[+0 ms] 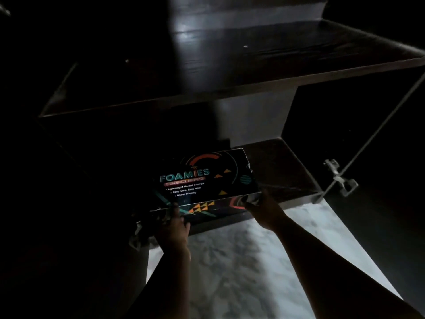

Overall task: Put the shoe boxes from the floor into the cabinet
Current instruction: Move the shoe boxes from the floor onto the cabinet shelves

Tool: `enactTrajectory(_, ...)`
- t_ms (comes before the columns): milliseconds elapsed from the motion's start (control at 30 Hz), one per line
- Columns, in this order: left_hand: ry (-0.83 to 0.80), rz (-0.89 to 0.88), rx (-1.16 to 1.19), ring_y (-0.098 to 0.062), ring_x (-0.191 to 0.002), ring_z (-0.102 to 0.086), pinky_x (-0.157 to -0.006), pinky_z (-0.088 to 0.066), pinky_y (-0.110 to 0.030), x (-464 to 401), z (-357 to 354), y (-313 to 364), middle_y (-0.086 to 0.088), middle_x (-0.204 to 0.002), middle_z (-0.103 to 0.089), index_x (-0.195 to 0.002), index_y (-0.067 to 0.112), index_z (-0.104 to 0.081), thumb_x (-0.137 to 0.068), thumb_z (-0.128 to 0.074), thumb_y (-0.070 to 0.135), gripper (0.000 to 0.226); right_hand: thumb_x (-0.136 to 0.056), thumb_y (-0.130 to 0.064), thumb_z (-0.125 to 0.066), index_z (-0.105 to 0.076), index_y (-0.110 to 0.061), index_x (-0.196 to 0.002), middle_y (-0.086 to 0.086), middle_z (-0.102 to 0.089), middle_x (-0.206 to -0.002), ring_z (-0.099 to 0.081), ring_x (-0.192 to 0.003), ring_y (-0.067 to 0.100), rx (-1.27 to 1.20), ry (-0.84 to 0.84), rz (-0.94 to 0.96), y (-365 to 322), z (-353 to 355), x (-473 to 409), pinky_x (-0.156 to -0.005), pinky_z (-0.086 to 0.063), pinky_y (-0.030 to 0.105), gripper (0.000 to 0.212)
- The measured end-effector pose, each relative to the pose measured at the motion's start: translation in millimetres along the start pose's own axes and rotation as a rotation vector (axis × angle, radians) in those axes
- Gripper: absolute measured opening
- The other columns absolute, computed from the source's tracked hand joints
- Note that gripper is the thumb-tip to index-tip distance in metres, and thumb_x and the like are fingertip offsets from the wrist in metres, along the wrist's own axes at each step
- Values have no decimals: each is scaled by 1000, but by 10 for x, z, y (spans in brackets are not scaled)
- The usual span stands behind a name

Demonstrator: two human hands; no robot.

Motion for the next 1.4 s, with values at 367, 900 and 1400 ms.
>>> enactTrajectory(367,-129,-81,-34,-30,-134,-55,-95,-50,-41,-287,20,537,-7,-143,-54,-149,17,-46,-108,-41,32,44,-92,-30,-70,-41,-22,-146,12,-58,-135,-63,-117,37,-249,-10,-81,-657,-541,-383,-74,-62,46,62)
enactTrajectory(900,-601,50,-1087,-19,-75,-66,-75,-51,-35,1369,-480,-980,-7,-87,-64,-82,14,-63,-95,-59,27,19,-94,-36,-63,-40,-23,-154,9,-58,-144,-55,-131,27,186,202,-312,690,783,1632,-102,-46,30,66)
enactTrajectory(1400,-1253,68,-1598,-20,-95,-71,-88,-62,-43,3523,-264,-2750,1,-107,-68,-101,22,-64,-85,-68,58,40,-81,-46,-60,-56,-26,-132,13,-64,-132,-58,-123,38,156,846,-1032,2591,2216,5196,-102,-51,47,55)
Point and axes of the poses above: each hand's wrist, its own x-axis away from the middle knuckle, its own z-axis out of the back of the hand, y = z × x, the point moved 1 cm from there along -x, towards the middle knuckle
